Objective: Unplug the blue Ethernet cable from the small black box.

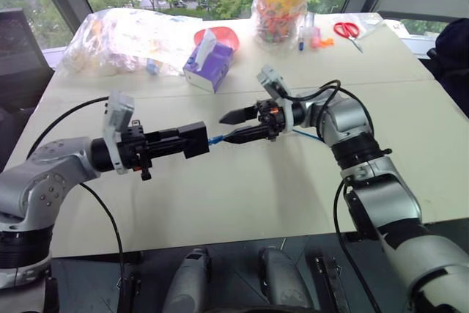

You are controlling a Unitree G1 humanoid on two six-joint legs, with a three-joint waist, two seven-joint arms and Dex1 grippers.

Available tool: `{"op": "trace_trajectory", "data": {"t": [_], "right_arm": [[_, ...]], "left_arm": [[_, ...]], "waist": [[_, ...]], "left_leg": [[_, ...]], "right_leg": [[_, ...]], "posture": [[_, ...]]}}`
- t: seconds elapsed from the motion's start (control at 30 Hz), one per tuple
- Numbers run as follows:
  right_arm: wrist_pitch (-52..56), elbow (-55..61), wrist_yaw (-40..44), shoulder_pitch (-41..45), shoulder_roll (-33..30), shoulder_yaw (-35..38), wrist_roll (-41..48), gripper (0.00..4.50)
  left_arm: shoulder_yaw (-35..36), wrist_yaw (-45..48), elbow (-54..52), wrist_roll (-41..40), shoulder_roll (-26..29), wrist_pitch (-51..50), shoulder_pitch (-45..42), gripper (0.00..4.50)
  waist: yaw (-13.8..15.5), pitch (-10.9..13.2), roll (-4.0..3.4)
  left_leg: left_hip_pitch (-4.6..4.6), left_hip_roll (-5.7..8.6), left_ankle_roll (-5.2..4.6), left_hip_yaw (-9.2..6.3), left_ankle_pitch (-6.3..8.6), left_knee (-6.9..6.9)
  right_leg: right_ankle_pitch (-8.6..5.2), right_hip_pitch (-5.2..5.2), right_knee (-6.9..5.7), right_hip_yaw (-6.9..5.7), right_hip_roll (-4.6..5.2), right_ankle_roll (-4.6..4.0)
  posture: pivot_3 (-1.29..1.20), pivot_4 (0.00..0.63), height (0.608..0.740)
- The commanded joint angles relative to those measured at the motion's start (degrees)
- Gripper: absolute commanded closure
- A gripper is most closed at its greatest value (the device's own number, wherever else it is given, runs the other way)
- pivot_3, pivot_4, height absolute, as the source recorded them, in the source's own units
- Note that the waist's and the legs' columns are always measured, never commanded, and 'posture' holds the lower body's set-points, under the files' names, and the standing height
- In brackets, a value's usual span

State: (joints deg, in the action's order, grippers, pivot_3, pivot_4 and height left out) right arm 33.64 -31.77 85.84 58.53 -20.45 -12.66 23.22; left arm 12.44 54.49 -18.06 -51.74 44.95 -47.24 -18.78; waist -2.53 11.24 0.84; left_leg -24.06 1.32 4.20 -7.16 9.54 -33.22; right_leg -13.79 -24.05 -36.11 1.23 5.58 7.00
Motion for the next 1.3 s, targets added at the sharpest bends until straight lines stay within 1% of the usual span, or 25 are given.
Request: {"op": "trace_trajectory", "data": {"t": [0.03, 0.27, 0.7, 0.8, 0.9, 0.93, 1.3], "right_arm": [[0.0, 1.5, 0.9, 0.5, 0.4, 1.0, 0.5, 2.11], [1.3, 5.3, 0.7, -1.4, 1.7, -0.4, 0.5, 2.11], [2.4, 7.1, 1.0, -1.4, 2.5, -1.2, 0.8, 2.11], [2.4, 7.0, 1.1, -1.2, 2.6, -1.3, 0.8, 2.85], [2.4, 7.1, 1.2, -1.2, 2.6, -1.3, 0.7, 4.31], [2.4, 7.2, 1.2, -1.2, 2.6, -1.3, 0.7, 4.41], [2.7, 7.0, 0.1, -1.6, 2.1, -0.8, 0.1, 4.41]], "left_arm": [[1.5, 0.0, -0.4, -1.1, 0.7, -0.1, -1.4, 4.04], [1.9, -1.1, -0.1, -1.9, -0.1, -0.8, -2.4, 4.04], [2.1, -2.0, -1.4, -2.2, 0.2, -0.5, -1.2, 4.04], [2.0, -2.1, -1.8, -2.1, 0.1, -0.4, -0.8, 4.04], [1.9, -2.2, -2.1, -2.0, 0.1, -0.2, -0.4, 4.04], [1.9, -2.2, -2.2, -2.0, 0.1, -0.2, -0.3, 4.04], [1.5, -1.5, -2.6, -2.3, 0.5, -0.2, 0.3, 4.04]], "waist": [[0.0, 0.0, 0.00], [-0.1, 0.0, 0.00], [-0.1, 0.0, 0.00], [-0.1, 0.0, 0.00], [-0.1, 0.0, 0.00], [-0.1, 0.0, 0.00], [-0.1, 0.0, 0.00]], "left_leg": [[0.00, 0.00, 0.00, 0.00, 0.00, 0.00], [-0.03, -0.01, 0.00, 0.00, 0.00, 0.01], [-0.04, -0.01, 0.00, 0.00, 0.00, 0.00], [-0.04, -0.01, 0.00, 0.00, 0.00, 0.00], [-0.04, -0.01, 0.00, 0.00, 0.00, 0.00], [-0.04, -0.01, 0.00, 0.00, 0.00, 0.00], [-0.04, -0.01, 0.00, 0.00, 0.00, 0.00]], "right_leg": [[0.00, -0.01, -0.01, 0.00, 0.00, 0.01], [0.04, -0.08, -0.06, 0.00, -0.02, 0.08], [0.05, -0.10, -0.07, 0.00, -0.02, 0.09], [0.05, -0.10, -0.07, 0.00, -0.02, 0.09], [0.05, -0.10, -0.07, 0.00, -0.02, 0.09], [0.05, -0.10, -0.07, 0.00, -0.02, 0.09], [0.05, -0.10, -0.08, 0.00, -0.02, 0.09]], "posture": [[0.00, 0.150, 0.728], [0.00, 0.150, 0.728], [0.00, 0.150, 0.728], [0.00, 0.150, 0.728], [0.00, 0.150, 0.728], [0.00, 0.150, 0.728], [0.00, 0.150, 0.728]]}}
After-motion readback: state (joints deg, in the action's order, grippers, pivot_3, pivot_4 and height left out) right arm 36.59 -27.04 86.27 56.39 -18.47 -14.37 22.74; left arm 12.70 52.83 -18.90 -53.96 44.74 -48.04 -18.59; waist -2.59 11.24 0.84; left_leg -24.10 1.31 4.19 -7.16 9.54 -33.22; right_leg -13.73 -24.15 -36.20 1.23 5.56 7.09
